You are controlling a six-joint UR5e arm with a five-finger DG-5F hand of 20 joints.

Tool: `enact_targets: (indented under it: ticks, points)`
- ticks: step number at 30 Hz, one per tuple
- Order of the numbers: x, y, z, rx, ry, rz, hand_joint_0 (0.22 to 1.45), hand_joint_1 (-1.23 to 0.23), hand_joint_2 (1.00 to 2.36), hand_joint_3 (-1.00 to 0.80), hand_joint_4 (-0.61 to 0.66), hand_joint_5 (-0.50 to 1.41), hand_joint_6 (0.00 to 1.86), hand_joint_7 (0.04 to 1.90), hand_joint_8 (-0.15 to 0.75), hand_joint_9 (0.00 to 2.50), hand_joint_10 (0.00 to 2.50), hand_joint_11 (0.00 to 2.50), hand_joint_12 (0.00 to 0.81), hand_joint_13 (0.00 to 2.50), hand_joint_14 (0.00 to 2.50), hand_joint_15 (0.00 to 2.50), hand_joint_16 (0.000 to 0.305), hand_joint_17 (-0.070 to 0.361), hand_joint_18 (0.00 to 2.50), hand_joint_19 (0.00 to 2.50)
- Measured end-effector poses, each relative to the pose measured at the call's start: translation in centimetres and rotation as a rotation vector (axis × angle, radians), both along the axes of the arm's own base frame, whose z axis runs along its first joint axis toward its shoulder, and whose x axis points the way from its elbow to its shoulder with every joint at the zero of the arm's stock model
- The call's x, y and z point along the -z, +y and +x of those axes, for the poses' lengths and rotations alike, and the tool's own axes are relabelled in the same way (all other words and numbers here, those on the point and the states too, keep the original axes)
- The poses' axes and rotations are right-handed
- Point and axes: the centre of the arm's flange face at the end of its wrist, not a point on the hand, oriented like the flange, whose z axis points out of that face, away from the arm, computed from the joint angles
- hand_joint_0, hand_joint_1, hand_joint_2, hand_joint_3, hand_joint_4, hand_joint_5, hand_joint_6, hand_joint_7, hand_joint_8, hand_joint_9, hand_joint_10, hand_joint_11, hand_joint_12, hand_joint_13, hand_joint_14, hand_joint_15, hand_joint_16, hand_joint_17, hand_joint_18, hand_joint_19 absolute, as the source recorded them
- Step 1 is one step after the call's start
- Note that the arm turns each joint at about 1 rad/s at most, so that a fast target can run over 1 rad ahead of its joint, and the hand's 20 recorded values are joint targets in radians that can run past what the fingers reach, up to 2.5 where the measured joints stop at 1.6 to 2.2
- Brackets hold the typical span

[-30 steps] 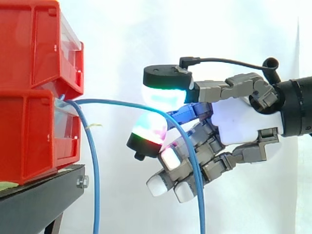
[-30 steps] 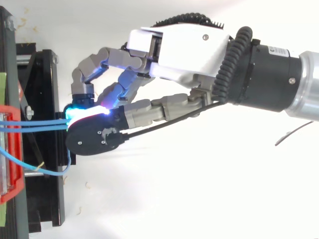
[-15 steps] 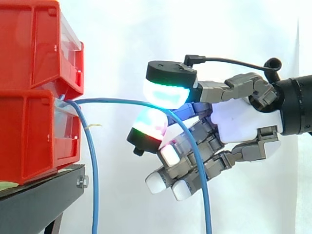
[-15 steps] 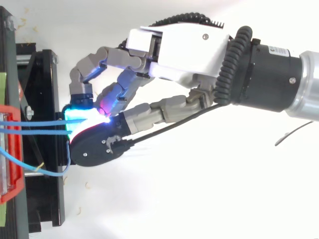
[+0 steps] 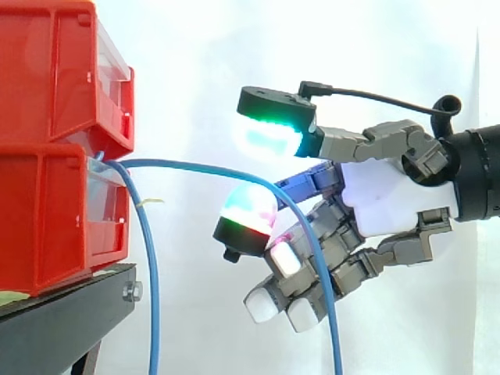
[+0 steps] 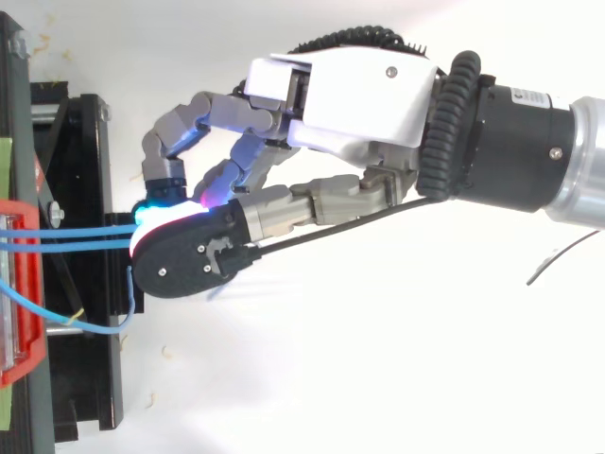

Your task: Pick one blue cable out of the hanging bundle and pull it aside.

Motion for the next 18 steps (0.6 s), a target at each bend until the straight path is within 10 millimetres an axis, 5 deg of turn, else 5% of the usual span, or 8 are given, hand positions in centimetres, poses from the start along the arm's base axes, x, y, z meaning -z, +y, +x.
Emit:
enact_targets:
  ticks: [10, 18]
  points:
    - [0.02, -0.21, 0.03, 0.001, -0.003, -0.001, 0.57, -0.7, 1.02, -0.17, 0.16, -0.18, 0.91, 1.2, 0.332, 0.97, 0.02, 0.6, 0.348, 0.76, 0.02, 0.43, 0.052, 0.118, 0.73, 0.5]
    - [0.07, -0.07, 0.03, -0.001, -0.003, 0.0, 0.69, -0.81, 1.02, -0.31, 0.0, -0.19, 0.92, 1.21, 0.307, 0.96, 0.02, 0.59, 0.33, 0.76, 0.02, 0.4, 0.049, 0.11, 0.76, 0.43]
